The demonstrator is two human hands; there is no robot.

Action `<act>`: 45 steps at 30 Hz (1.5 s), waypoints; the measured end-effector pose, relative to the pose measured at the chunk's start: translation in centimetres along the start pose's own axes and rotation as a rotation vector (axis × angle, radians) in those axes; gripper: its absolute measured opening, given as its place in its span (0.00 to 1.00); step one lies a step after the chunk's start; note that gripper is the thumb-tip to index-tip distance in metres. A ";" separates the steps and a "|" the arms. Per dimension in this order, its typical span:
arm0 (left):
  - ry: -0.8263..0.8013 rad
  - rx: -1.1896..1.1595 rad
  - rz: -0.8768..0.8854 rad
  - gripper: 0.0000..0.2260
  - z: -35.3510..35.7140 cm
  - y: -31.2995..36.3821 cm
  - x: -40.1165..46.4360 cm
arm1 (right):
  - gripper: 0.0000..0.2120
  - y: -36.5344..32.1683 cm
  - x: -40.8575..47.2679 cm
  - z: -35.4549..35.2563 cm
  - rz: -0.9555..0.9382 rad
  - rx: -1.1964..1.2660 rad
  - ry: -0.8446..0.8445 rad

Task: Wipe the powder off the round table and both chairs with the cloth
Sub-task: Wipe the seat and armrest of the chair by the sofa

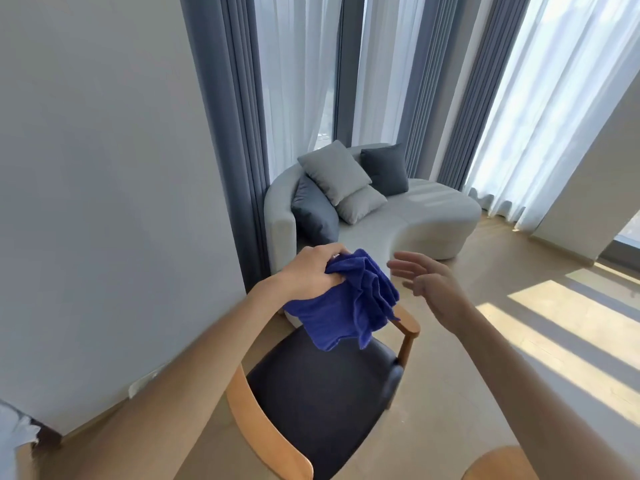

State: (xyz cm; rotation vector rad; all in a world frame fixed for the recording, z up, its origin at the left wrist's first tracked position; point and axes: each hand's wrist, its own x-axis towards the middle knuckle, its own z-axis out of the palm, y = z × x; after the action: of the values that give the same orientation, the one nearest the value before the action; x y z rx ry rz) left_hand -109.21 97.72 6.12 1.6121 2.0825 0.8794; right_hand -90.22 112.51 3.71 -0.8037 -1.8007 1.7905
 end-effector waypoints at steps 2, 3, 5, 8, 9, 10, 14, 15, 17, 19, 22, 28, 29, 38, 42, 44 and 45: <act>-0.059 0.067 0.011 0.12 -0.1 0.1 0.4 | 0.29 -1.0 -0.4 0.7 -0.094 -0.112 -0.116; -0.096 0.099 0.010 0.13 -0.1 0.1 0.5 | 0.32 -1.5 -0.6 1.5 -0.124 -0.234 -0.179; -0.171 0.126 -0.010 0.14 0.0 0.2 0.6 | 0.41 -2.0 -0.7 3.5 -0.191 -0.585 -0.257; -0.194 0.096 -0.017 0.15 0.2 -0.1 0.1 | 0.32 -2.0 -0.6 6.0 -0.321 -0.881 -0.219; -0.179 0.086 -0.020 0.15 0.2 -0.3 -0.1 | 0.25 -2.0 -0.5 6.3 -0.338 -0.886 -0.188; -0.163 0.070 -0.031 0.15 0.1 -0.6 -0.4 | 0.20 -1.9 -0.4 6.4 -0.340 -0.886 -0.165; -0.169 0.069 -0.076 0.17 -0.3 -2.4 -1.7 | 0.12 -2.0 -0.1 6.0 -0.287 -0.733 -0.186; -0.198 0.128 -0.082 0.17 -0.3 -3.1 -2.2 | 0.12 -2.1 0.0 6.0 -0.262 -0.647 -0.196; -0.229 0.206 -0.104 0.13 -0.4 -4.7 -3.0 | 0.12 -2.2 0.1 5.5 -0.221 -0.510 -0.190; -0.179 0.155 -0.131 0.08 -0.8 -5.8 -3.6 | 0.10 -2.1 0.3 4.7 -0.202 -0.489 -0.181; -0.093 0.132 -0.105 0.02 -1.8 -6.0 -3.6 | 0.09 -1.9 1.0 4.1 -0.212 -0.706 -0.161; 0.012 0.036 -0.081 0.09 -3.0 -6.1 -3.3 | 0.07 -1.6 1.3 4.1 -0.180 -0.646 -0.076; 0.030 0.029 -0.088 0.08 -3.0 -6.1 -3.3 | 0.07 -1.5 1.3 4.2 -0.144 -0.563 -0.101; -0.061 0.010 -0.163 0.11 -2.0 -5.8 -2.7 | 0.10 -0.7 1.4 6.4 -0.020 -0.387 -0.108; -0.067 0.060 -0.179 0.08 -1.4 -6.3 -2.7 | 0.07 -0.5 1.8 6.5 -0.035 -0.516 -0.116; -0.071 0.077 -0.180 0.09 -1.3 -6.2 -2.6 | 0.06 -0.3 2.0 6.4 -0.041 -0.553 -0.106; -0.069 0.094 -0.179 0.10 -1.2 -6.2 -2.5 | 0.07 -0.2 2.1 6.5 -0.046 -0.559 -0.098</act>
State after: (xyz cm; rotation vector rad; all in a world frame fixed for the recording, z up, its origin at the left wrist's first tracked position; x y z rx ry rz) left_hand -113.77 94.03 2.69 1.4516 2.2078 0.6661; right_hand -96.20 109.28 3.55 -0.8729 -2.4083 1.3210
